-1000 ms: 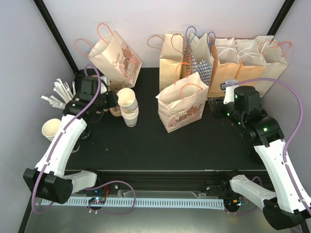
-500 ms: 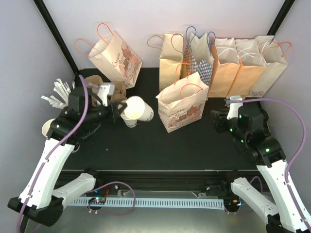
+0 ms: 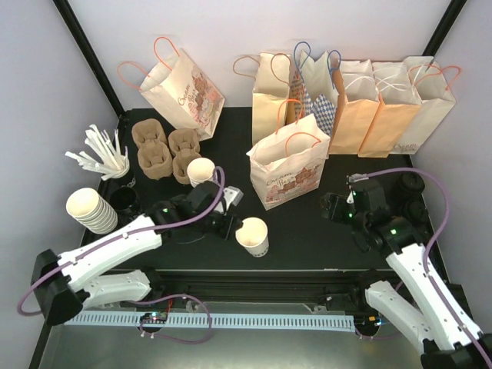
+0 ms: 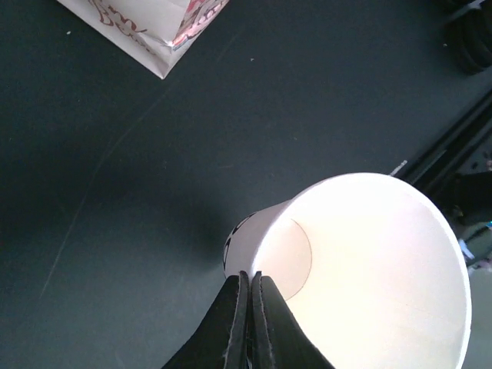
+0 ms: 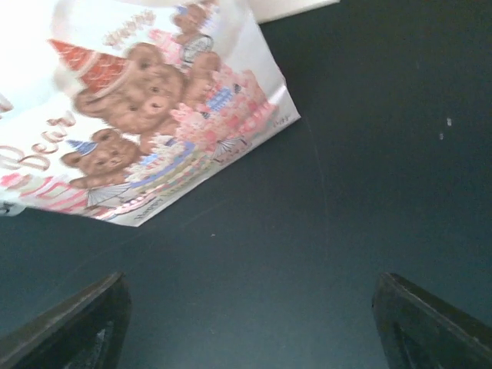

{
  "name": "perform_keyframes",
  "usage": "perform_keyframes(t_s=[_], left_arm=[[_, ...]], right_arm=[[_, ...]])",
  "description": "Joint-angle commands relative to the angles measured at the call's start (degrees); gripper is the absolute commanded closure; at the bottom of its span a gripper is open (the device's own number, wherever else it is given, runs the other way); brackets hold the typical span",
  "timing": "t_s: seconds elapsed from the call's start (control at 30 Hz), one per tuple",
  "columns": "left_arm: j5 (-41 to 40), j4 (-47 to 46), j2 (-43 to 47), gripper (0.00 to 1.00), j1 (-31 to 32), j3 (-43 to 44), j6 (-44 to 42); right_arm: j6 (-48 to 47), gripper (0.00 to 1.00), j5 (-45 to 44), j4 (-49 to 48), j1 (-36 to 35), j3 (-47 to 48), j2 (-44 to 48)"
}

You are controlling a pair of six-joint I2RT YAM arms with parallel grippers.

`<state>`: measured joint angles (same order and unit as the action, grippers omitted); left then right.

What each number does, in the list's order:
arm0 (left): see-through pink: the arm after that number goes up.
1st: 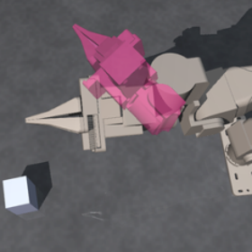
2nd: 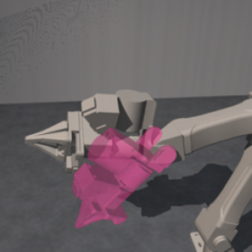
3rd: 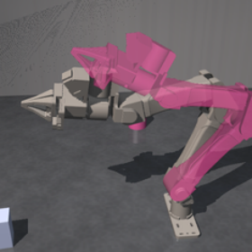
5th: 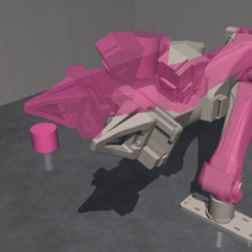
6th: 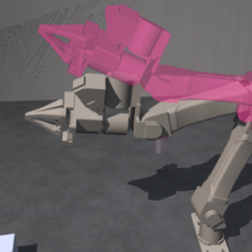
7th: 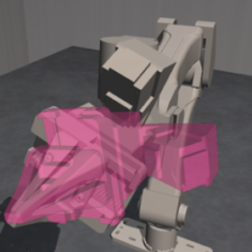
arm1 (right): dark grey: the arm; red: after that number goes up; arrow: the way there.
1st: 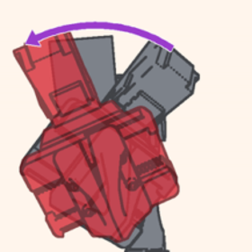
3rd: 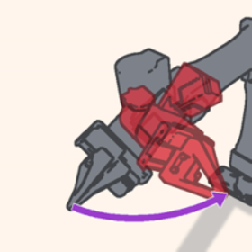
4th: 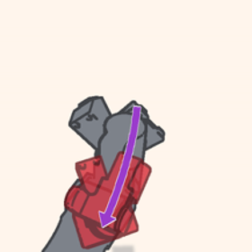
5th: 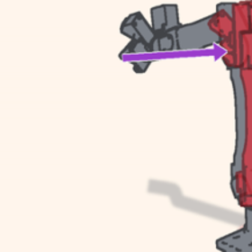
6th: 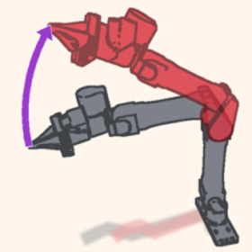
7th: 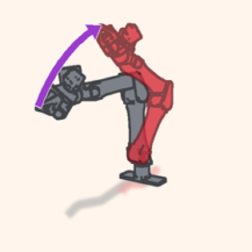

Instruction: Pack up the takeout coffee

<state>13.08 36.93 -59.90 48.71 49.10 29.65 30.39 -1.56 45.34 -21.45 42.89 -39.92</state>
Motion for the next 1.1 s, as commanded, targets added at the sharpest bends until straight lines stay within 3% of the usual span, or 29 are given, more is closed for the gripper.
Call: perform_keyframes(t_s=[0.0,0.07,0.27,0.57,0.7,0.87,1.07], left_arm=[[-9.8,-9.9,-4.7,0.98,3.7,0.5,2.3],[-13.0,-10.7,-6.4,0.96,4.2,0.9,2.7],[-22.2,-8.1,-12.4,0.91,4.9,4.1,3.2],[-23.9,-9.5,-15.1,0.93,4.9,3.6,4.9],[-24.4,-8.6,-12.3,0.74,4.9,3.7,4.7],[-23.8,-5.1,-7.7,0.56,4.8,5.6,3.4],[-22.5,-4.6,-1.5,0.48,4.8,5.0,2.9]], right_arm=[[5.2,0.07,-3.4,0.1,0.3,2.3,-5.7],[5.0,0.0,-3.9,1.2,0.4,3.5,-8.4],[4.3,0.0,-8.4,1.3,2.6,4.8,-11.4],[3.6,0.0,-5.6,2.7,20.2,6.1,-11.5],[7.7,0.0,-8.1,4.4,23.2,7.3,-11.9],[14.6,0.0,-20.6,11.3,23.8,11.7,-13.9],[16.2,0.0,-25.0,12.8,30.4,13.0,-13.2]])
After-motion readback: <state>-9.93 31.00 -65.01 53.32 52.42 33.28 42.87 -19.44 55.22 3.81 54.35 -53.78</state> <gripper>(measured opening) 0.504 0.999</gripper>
